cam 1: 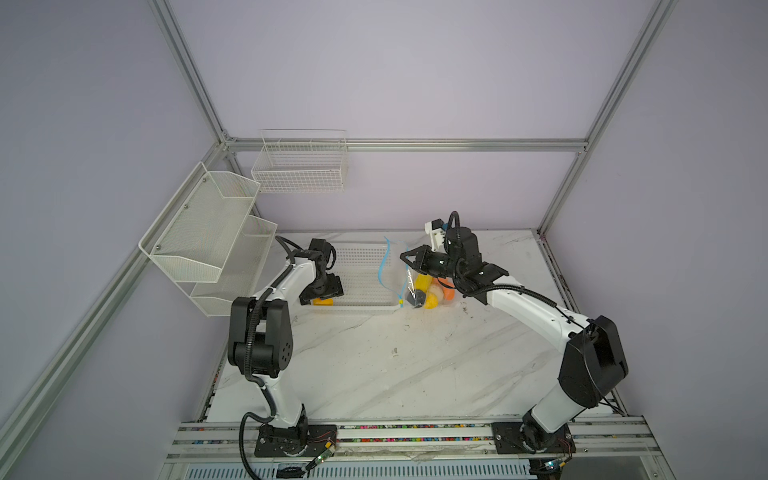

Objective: Place the food in the zip-top bag and seal the zipper
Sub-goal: 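Lift the left gripper out of the bag and move over the yellow-red mango, then lower the left gripper onto the yellow-red mango and close it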

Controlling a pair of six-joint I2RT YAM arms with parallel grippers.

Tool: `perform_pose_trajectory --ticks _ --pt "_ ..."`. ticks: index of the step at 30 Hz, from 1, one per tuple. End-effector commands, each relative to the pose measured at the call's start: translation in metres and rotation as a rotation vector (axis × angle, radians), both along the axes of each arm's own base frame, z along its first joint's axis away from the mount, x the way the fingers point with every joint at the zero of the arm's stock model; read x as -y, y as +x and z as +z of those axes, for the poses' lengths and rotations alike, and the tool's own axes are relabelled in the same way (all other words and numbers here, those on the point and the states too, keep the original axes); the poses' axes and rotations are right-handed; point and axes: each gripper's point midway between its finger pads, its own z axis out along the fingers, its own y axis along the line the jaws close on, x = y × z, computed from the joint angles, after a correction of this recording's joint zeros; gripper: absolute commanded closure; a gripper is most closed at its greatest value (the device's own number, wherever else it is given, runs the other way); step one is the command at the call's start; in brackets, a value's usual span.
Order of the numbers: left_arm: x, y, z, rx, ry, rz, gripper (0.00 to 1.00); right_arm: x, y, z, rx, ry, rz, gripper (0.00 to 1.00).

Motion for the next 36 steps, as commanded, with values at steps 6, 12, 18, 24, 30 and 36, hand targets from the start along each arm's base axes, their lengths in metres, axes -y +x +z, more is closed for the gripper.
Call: perform_pose_trajectory --ticks 6,12,18,24,30,36 --pt "0.002 -0.006 -0.022 -0.052 -0.03 0.019 0.17 -0.005 -0.005 0.012 0.033 0.034 0.022 1.0" --pt "0.009 -0.013 -0.027 -0.067 -0.027 0.008 0.22 -0.005 -0.005 0.008 0.026 0.03 0.021 1.0" --pt "0.016 -0.014 -0.028 -0.068 -0.04 0.001 0.27 -0.004 -0.003 0.01 0.026 0.026 0.011 1.0" --pt "0.022 -0.014 -0.027 -0.065 -0.042 -0.012 0.32 -0.003 -0.002 0.008 0.023 0.019 0.0 1.0" --pt "0.024 -0.014 -0.023 -0.056 -0.052 -0.019 0.36 -0.003 -0.002 0.009 0.024 0.019 -0.004 1.0" --pt "0.028 -0.012 -0.018 -0.042 -0.073 -0.025 0.41 -0.002 -0.001 0.01 0.023 0.018 -0.007 1.0"
